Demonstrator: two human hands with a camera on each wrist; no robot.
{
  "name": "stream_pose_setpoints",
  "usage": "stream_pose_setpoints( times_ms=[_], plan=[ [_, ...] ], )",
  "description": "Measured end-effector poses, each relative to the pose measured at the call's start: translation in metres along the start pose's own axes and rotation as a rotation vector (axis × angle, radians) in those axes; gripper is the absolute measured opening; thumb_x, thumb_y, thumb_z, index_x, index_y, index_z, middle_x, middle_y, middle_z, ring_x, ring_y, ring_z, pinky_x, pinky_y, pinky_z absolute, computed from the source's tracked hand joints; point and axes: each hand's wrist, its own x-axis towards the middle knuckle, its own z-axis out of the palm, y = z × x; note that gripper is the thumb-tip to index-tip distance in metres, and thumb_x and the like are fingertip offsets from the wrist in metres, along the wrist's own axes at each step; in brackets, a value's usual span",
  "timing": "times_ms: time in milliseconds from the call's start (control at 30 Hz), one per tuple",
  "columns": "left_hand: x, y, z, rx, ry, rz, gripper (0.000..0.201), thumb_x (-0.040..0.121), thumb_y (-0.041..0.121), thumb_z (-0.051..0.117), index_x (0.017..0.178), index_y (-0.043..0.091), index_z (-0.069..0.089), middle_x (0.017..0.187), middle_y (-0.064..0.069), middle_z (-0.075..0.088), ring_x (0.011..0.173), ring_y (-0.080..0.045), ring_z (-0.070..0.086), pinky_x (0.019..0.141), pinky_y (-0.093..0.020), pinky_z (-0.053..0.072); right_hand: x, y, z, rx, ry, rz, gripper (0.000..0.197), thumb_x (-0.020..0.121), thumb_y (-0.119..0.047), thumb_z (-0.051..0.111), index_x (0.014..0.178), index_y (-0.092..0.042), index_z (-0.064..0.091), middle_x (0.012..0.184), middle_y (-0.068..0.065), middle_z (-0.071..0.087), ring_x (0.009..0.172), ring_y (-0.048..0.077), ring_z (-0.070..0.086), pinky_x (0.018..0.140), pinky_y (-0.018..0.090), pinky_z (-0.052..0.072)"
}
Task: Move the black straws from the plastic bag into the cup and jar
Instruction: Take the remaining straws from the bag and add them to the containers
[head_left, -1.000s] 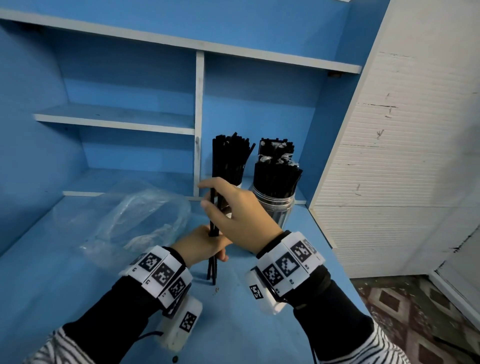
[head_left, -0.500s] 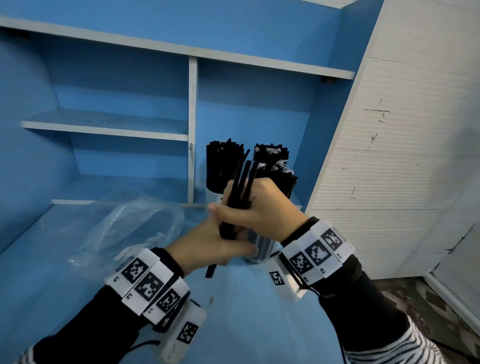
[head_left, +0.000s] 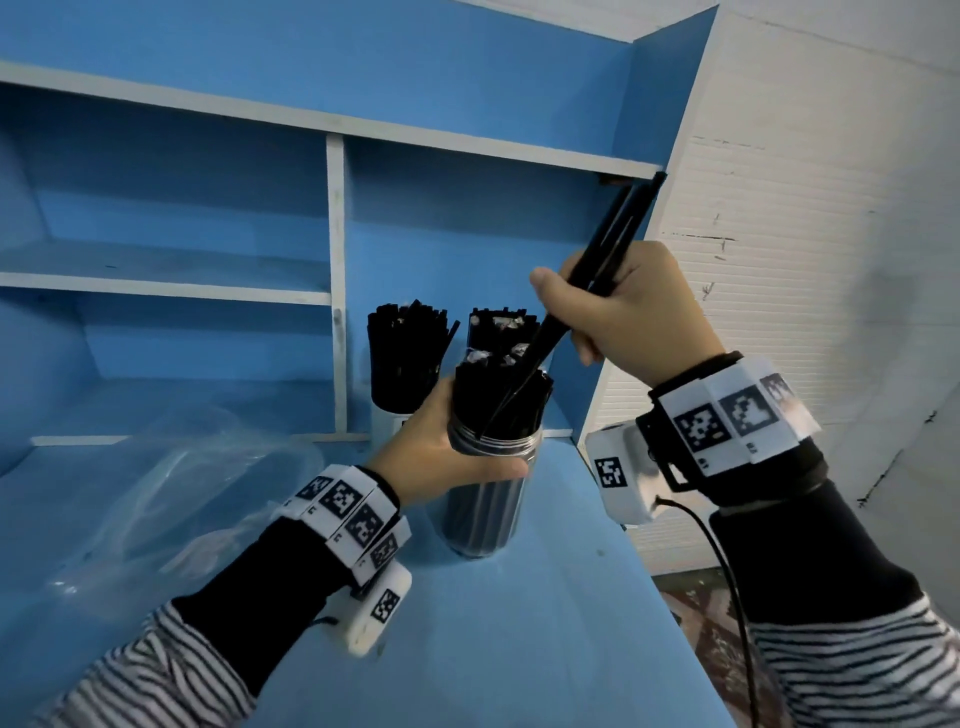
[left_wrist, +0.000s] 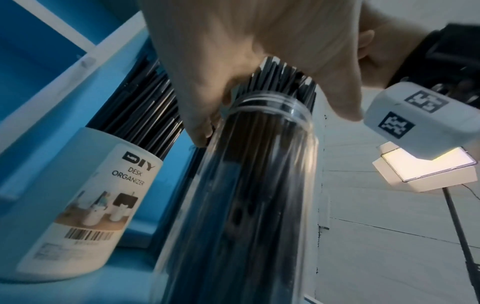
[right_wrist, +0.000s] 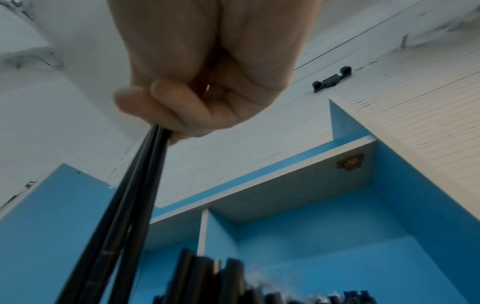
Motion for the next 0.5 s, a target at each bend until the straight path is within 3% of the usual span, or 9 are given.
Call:
stream_pose_setpoints(
  times_ms=[100,200,267,333,433,500],
  plan=[
    [0.005,0.002,0.008,0.007,0.028,0.102,0.068,0.062,0.018,0.091,0.106,0.045,0.046,0.107,0.018,0.06,0.096,0.018,0.057,0.083,-0.012,0.049,0.007,0.009,-0.002,-0.046,0.054,0.002,0.046,0.09,-0.019,0.063,0.05,-0.014,0.041,0.04,-0.008,0.036,0.036,0.011,0.036,0.043,0.02,0.032],
    [0.008,0.003,0.009,0.06,0.047,0.151,0.071,0.055,0.026,0.094,0.097,0.062,0.049,0.108,0.016,0.063,0.104,0.008,0.058,0.089,-0.018,0.05,0.011,0.017,0.003,-0.086,0.044,0.003,0.046,0.089,-0.019,0.064,0.05,-0.017,0.04,0.04,-0.012,0.035,0.039,0.007,0.034,0.045,0.018,0.029],
    [0.011,0.0,0.008,0.041,0.031,0.171,0.065,0.056,0.022,0.093,0.097,0.056,0.055,0.103,0.025,0.066,0.1,0.009,0.06,0.081,-0.011,0.049,0.012,0.02,0.008,-0.08,0.036,0.0,0.047,0.089,-0.019,0.064,0.049,-0.024,0.039,0.039,-0.014,0.037,0.038,0.007,0.037,0.045,0.015,0.029],
    [0.013,-0.003,0.008,-0.026,0.031,0.113,0.065,0.055,0.03,0.093,0.102,0.048,0.052,0.102,0.031,0.064,0.098,0.014,0.059,0.078,-0.008,0.047,0.012,0.021,0.012,-0.057,0.045,-0.014,0.048,0.089,-0.018,0.064,0.049,-0.027,0.039,0.038,-0.015,0.039,0.038,0.006,0.039,0.045,0.013,0.029],
    [0.015,-0.009,0.01,-0.071,0.059,0.054,0.071,0.052,0.055,0.088,0.108,0.049,0.045,0.11,0.027,0.06,0.1,0.017,0.056,0.082,-0.012,0.045,0.014,0.021,0.016,-0.067,0.058,-0.032,0.047,0.089,-0.018,0.064,0.05,-0.024,0.04,0.038,-0.015,0.041,0.038,0.006,0.041,0.044,0.013,0.03],
    [0.016,-0.011,0.011,-0.106,0.068,0.023,0.066,0.056,0.061,0.083,0.109,0.05,0.045,0.114,0.026,0.058,0.102,0.016,0.055,0.086,-0.015,0.044,0.015,0.018,0.019,-0.092,0.054,-0.046,0.045,0.089,-0.022,0.065,0.051,-0.016,0.043,0.038,-0.013,0.043,0.037,0.007,0.043,0.042,0.018,0.033]
  ],
)
